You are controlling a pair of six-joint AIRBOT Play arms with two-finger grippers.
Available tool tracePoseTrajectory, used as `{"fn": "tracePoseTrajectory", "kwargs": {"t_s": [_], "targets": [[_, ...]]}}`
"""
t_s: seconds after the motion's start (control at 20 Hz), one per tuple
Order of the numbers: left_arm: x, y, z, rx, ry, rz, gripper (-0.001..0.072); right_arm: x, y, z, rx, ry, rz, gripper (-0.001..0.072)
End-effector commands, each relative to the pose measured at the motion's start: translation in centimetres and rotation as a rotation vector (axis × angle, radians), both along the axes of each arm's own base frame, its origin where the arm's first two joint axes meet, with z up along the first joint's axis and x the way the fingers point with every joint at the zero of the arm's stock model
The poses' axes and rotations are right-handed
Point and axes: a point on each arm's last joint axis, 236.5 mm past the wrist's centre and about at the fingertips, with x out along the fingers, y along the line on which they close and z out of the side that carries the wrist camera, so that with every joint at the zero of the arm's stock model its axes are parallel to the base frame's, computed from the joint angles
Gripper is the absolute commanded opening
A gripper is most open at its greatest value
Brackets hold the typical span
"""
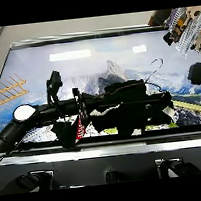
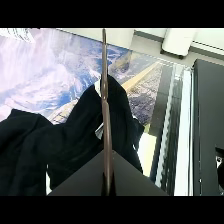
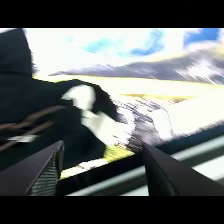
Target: Fold the clothes and pants, and hang the long-sleeved shirts on hangers.
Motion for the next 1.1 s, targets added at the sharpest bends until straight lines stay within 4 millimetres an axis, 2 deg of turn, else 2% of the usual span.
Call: {"fn": "tracePoseTrajectory", "kwargs": {"t_s": [0.0,0.1,0.2,0.3,0.45,0.6,0.75,0.85,1.05], "targets": [[0.0,0.0,0.0,0.001,0.0,0.0,0.0025,-1.3,-1.9,-2.8,-0.041,0.081,-0.115,0.0574],[0.0,0.0,0.0,0.001,0.0,0.0,0.0025,-1.3,-1.4,-3.9,-0.015,0.098,-0.121,0.0574],[0.0,0.0,0.0,0.001,0.0,0.0,0.0025,-1.4,-1.8,-4.0,0.009,0.086,-0.173,0.0563],[0.0,0.0,-0.1,0.002,-0.001,0.0,0.0025,-1.9,-2.8,-4.9,0.131,0.091,-0.253,0.0563],[0.1,0.0,-0.1,0.002,0.0,0.0,0.0025,-1.6,-2.9,-6.7,0.403,0.078,-0.246,0.0563],[0.1,0.0,-0.3,0.009,-0.002,-0.001,0.0025,-1.6,-2.1,-10.1,0.557,0.127,-0.188,0.0563],[0.1,0.0,-0.3,0.009,-0.002,-0.001,0.0025,0.1,0.3,-13.6,0.682,0.128,-0.122,0.0556],[0.1,0.0,-0.3,0.009,-0.002,-0.001,0.0025,1.4,1.2,-15.3,0.745,0.103,-0.109,0.0545],[0.1,0.0,-0.3,0.008,-0.001,-0.001,0.0025,2.5,1.3,-17.9,0.772,0.099,-0.097,0.0544]]}}
